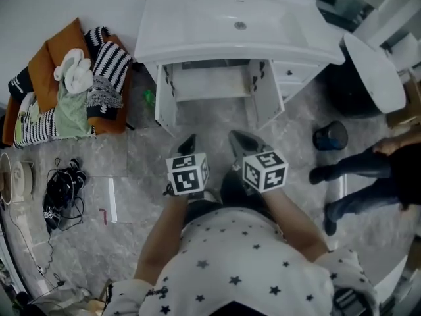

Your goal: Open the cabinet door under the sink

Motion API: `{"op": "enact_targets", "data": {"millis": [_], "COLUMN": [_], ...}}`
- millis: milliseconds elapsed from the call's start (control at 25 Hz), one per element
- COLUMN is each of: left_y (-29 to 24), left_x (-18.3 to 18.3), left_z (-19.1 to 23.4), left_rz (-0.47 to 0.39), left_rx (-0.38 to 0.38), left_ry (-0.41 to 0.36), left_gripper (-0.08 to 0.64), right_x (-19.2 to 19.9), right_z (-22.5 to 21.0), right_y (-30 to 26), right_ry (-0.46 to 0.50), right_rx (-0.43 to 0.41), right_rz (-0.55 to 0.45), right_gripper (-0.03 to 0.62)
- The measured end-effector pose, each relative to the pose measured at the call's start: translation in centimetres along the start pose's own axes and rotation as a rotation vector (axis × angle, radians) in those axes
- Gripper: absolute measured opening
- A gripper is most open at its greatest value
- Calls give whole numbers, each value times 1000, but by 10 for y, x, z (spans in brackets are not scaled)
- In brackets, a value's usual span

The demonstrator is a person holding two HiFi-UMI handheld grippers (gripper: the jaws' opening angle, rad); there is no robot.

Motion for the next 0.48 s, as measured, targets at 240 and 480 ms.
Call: {"op": "enact_targets", "data": {"millis": [240,480], "left_y": [7,14], "left_x": [-3,4], "left_z": [-13,-16], "left_rz": [-14,1], "left_rx": [32,43], "left_ry": [-29,-33], "left_gripper": [5,5], "right_x": [-1,-2], "right_z": [3,8], "right_y": [12,18], "right_ry": [-10,-3], "right_rx": [10,13], "right_rz": [-15,-17], "right_gripper": [8,8]}}
Point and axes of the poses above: the fingertips, and each gripper's own axes: y backward along the fingers, z to its left, x out of its underside, the point moved 3 cm from there along y, backward along the fingers, and after that the axes turned 13 degrees about -z, right-handed, at the moved point
